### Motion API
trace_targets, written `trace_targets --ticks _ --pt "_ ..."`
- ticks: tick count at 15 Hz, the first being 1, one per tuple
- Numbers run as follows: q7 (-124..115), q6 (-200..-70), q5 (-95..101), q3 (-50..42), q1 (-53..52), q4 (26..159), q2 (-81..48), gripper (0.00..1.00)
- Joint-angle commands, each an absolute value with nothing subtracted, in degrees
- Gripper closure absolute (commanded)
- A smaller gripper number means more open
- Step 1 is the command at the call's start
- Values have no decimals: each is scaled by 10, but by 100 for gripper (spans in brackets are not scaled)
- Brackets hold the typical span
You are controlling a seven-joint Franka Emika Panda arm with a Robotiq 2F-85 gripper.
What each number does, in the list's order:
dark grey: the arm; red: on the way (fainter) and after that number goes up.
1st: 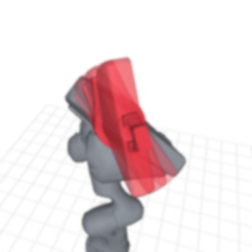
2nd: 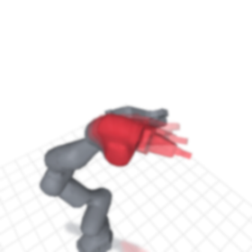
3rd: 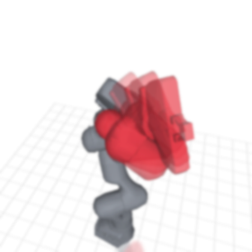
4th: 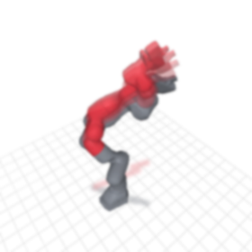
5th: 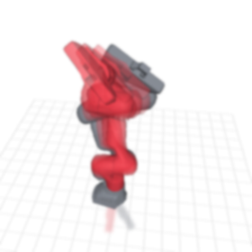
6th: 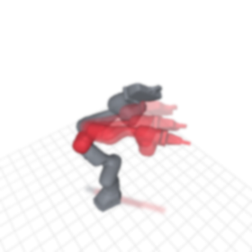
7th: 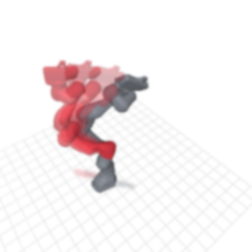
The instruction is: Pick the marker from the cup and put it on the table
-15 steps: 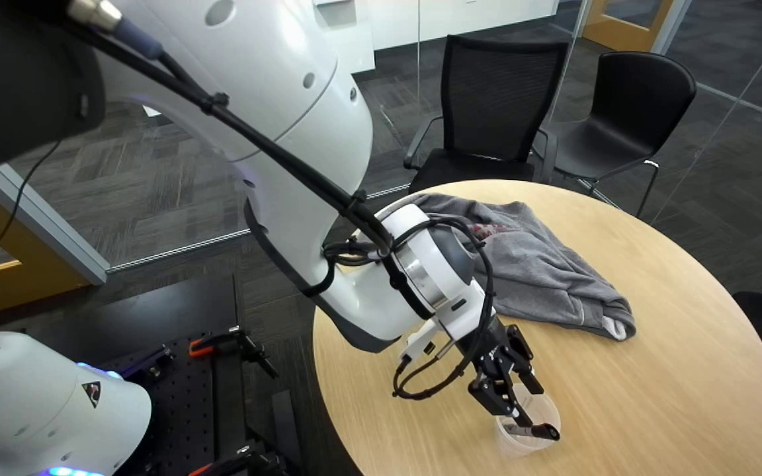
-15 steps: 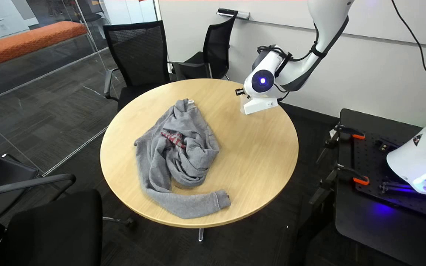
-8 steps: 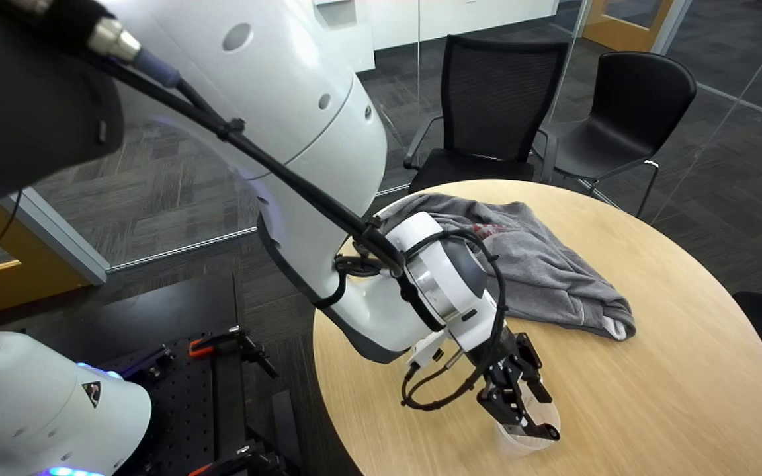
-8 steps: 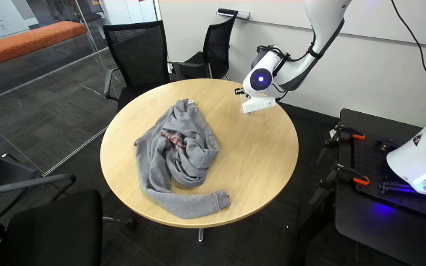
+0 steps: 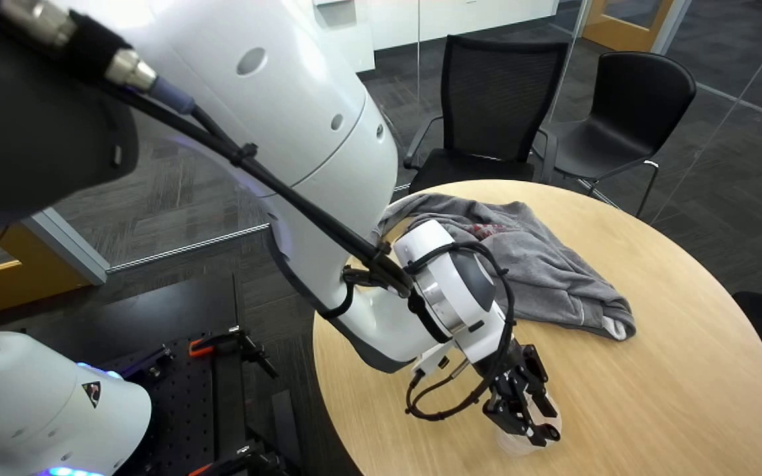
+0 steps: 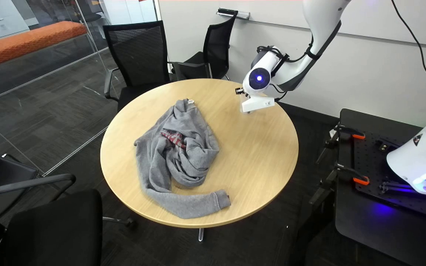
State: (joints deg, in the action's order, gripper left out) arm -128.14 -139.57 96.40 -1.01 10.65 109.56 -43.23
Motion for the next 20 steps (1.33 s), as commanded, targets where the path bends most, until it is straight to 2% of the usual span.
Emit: trace_targets --ticks 1,3,4,6,14,20 --pt "-1271 -1413 952 -12 110 1080 -442 78" --pt "-1272 -1412 950 -12 109 1079 -443 95" --pt "-1273 -1411 949 -13 108 1079 -443 99" --pt "-1274 -1409 948 -13 107 1079 -441 94" --pt "-1355 -1368 1010 -19 70 1120 -396 94" --pt "-1425 -1288 1050 -6 40 1194 -308 94"
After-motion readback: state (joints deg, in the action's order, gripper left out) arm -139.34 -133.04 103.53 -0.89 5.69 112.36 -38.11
